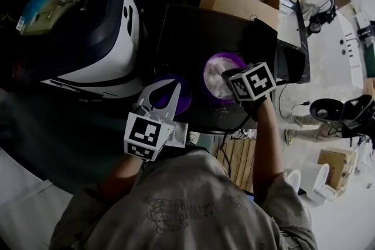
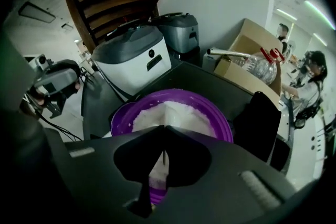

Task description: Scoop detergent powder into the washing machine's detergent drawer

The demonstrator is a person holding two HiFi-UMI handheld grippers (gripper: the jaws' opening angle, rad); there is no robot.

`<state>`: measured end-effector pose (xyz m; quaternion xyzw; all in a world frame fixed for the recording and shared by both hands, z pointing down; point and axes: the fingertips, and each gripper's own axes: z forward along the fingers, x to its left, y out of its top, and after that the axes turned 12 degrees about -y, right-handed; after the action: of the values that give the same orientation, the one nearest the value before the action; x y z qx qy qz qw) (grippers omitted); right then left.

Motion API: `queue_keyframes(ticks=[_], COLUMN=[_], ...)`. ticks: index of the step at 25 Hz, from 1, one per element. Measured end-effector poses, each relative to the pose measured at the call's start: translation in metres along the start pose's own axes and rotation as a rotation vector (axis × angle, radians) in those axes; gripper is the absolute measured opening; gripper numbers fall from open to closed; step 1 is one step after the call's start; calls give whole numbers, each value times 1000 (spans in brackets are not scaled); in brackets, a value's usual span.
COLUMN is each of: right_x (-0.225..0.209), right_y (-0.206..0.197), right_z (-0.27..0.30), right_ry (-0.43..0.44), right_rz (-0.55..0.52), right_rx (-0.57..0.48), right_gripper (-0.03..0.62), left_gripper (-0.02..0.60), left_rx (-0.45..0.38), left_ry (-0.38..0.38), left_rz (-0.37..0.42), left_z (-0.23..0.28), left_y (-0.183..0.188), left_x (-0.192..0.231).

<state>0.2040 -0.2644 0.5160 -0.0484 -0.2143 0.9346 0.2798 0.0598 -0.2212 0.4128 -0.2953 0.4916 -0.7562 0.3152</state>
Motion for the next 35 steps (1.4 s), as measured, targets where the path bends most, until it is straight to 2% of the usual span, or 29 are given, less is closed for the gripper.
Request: queue_keyframes(ticks=[6,10,16,22,24,32,35], right_x=[8,8,7,2,4,21,34], right_y=[5,11,12,21,27,26,25], right_z=[-16,-33,-47,-74,-85,-109,-116], right_ry=[167,227,359,470,542,766,817], right_rz=[198,341,535,729,809,932,944], right_rx=[-109,-191,-324,-496,-548,-601,-602], right_gripper=[35,35,35,35,35,35,35], left_gripper=[0,0,0,0,0,0,0], left_rx=[0,0,-3,-12,-16,-24,-37], left_ry=[0,0,8,19,25,54,52], left_rz=[2,10,19,28,30,42,31], left_z=[-3,-4,-6,-9,-10,-21,-27], left_y=[0,2,6,13,15,23,27], left_x=[-2,-4,-3,0,1,4,3])
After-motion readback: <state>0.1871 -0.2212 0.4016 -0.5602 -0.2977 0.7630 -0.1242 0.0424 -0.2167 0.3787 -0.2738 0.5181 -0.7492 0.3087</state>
